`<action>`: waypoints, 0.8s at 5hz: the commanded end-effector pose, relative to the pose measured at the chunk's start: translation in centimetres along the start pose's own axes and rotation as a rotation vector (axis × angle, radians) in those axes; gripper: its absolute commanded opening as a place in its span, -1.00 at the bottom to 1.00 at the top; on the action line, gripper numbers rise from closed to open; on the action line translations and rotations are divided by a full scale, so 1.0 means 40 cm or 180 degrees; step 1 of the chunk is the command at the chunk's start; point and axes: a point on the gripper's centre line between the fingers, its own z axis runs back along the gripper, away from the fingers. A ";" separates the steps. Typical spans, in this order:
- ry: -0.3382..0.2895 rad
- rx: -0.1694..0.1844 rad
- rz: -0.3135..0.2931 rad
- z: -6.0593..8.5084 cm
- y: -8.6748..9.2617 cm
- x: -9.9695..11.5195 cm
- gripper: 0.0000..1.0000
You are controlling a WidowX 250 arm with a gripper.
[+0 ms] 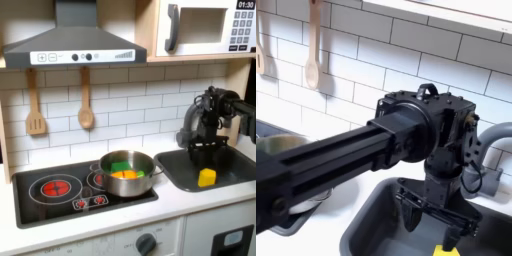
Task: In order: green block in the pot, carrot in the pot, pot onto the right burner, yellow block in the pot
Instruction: 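Take the yellow block out of the sink and put it in the pot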
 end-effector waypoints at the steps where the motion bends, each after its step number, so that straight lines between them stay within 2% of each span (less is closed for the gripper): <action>1: 0.0034 -0.0059 -0.0189 -0.015 -0.028 0.009 1.00; 2: 0.0078 -0.0056 -0.0427 -0.024 -0.043 0.011 1.00; 3: 0.0141 0.0003 -0.0552 -0.044 -0.031 0.015 1.00; 4: 0.0157 -0.0044 -0.0661 -0.052 -0.016 0.021 1.00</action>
